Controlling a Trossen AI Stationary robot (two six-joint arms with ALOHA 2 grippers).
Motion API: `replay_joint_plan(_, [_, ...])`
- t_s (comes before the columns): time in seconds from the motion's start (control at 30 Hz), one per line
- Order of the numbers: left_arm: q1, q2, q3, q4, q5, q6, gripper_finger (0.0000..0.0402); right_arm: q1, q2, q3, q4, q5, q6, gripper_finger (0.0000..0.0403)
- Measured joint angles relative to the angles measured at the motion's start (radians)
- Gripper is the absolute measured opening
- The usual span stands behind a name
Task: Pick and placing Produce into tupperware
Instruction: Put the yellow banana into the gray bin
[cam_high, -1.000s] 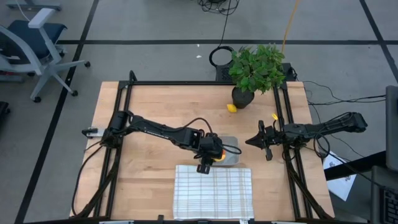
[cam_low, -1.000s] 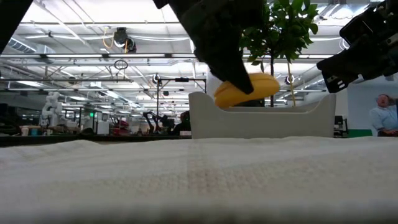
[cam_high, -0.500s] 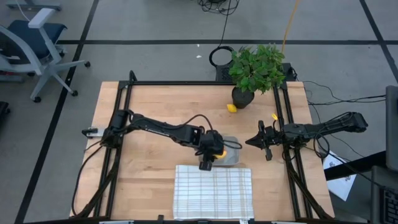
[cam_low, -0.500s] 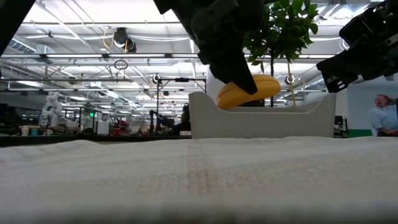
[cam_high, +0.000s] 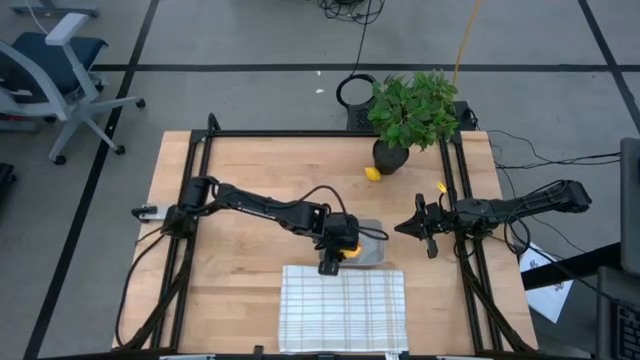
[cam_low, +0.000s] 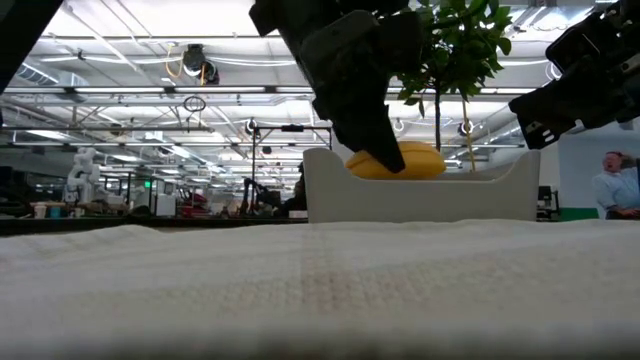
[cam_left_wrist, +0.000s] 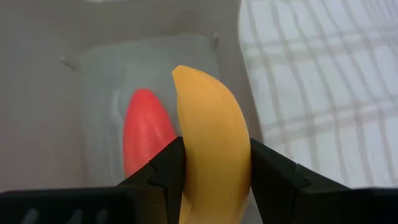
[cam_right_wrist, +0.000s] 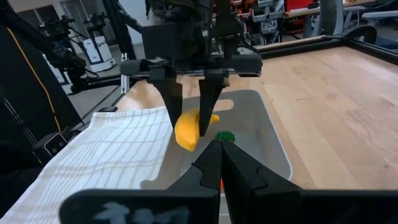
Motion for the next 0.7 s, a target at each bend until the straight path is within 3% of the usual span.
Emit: replay_joint_plan(0.7, [-0.014, 0.035, 0.004, -0.015, 0.0, -0.004, 0.0147, 0.0, 0.0, 0.0, 0.003, 0.0, 0.0, 0.0])
